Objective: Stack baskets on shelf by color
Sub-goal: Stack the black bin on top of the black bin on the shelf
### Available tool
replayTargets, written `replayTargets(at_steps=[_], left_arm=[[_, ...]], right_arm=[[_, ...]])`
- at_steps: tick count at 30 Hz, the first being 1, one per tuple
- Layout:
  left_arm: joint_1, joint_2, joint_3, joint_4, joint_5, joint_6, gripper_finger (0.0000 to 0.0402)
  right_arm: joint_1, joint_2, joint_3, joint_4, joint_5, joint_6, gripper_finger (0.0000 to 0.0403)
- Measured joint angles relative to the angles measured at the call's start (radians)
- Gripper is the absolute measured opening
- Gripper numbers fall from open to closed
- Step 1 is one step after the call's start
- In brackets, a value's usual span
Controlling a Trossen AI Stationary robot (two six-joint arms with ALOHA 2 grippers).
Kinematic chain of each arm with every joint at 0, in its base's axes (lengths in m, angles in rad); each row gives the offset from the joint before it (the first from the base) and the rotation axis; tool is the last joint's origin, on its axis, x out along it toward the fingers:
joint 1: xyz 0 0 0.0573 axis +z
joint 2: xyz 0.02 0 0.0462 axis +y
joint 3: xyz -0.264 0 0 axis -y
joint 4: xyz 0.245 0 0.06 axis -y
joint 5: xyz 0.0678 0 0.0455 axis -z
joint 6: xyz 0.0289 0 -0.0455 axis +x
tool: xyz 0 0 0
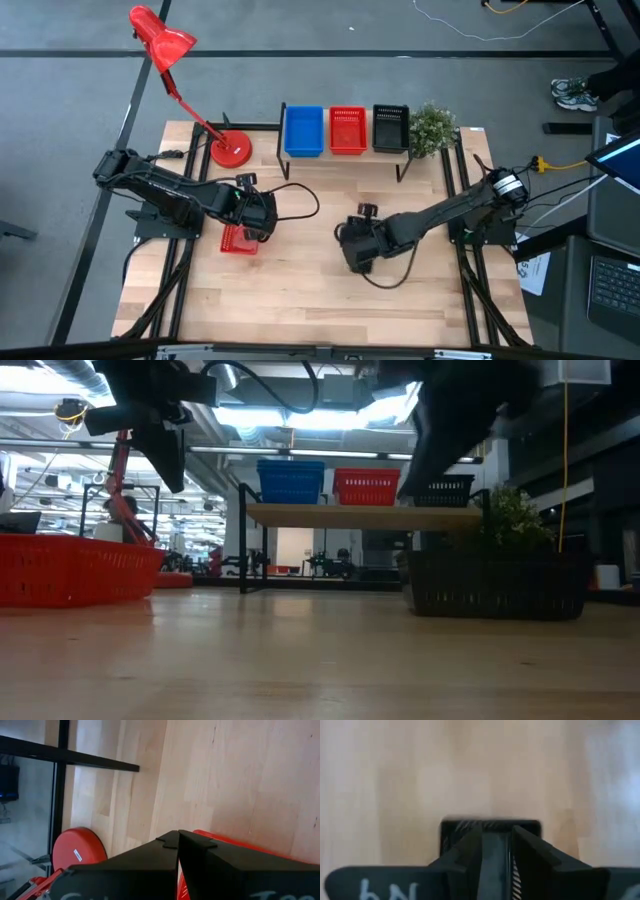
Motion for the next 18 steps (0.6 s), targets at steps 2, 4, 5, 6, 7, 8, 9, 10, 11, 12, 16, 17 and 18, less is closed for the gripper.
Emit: replayTargets(at_steps=[2,4,5,6,7,8,9,10,11,12,16,17,18], left_arm=[[-0.005,0.0,0.0,0.0,-0.001,0.001,0.0],[-0.01,0.0,0.0,-0.001,-0.001,0.004,0.0],[-0.012,0.0,0.0,-0.002,-0.001,0.005,0.0],[-0.015,0.0,0.0,-0.002,-0.001,0.006,0.0],[-0.016,0.0,0.001,-0.002,-0.001,0.006,0.0],[-0.017,0.0,0.001,-0.001,-0.001,0.006,0.0],[-0.017,0.0,0.001,-0.002,-0.001,0.006,0.0],[-0.017,0.0,0.001,-0.002,-0.004,0.006,0.0],[-0.017,0.0,0.001,-0.002,-0.009,0.006,0.0],[-0.017,0.0,0.001,-0.002,-0.016,0.006,0.0],[-0.016,0.0,0.001,-0.003,-0.022,0.009,0.0],[-0.016,0.0,0.001,-0.003,-0.023,0.009,0.0],[-0.015,0.0,0.001,-0.003,-0.024,0.009,0.0]], right_arm=[[0.01,0.0,0.008,-0.053,-0.079,-0.092,0.0108],[0.017,0.0,0.01,-0.103,-0.139,-0.125,0.0108],[0.022,0.0,0.01,-0.149,-0.165,-0.13,0.0108],[0.023,0.0,0.01,-0.195,-0.187,-0.13,0.0108],[0.027,0.0,0.01,-0.233,-0.205,-0.13,0.0108],[0.032,0.0,0.01,-0.265,-0.212,-0.129,0.0108],[0.037,0.0,0.01,-0.298,-0.213,-0.126,0.0108],[0.043,0.0,0.01,-0.332,-0.213,-0.126,0.0108],[0.048,0.0,0.01,-0.361,-0.214,-0.126,0.0108],[0.054,0.0,0.01,-0.385,-0.213,-0.126,0.0108],[0.08,0.0,0.01,-0.448,-0.207,-0.163,0.0108],[0.086,0.0,0.01,-0.454,-0.207,-0.192,0.0108],[0.093,0.0,0.007,-0.459,-0.207,-0.225,0.0108]])
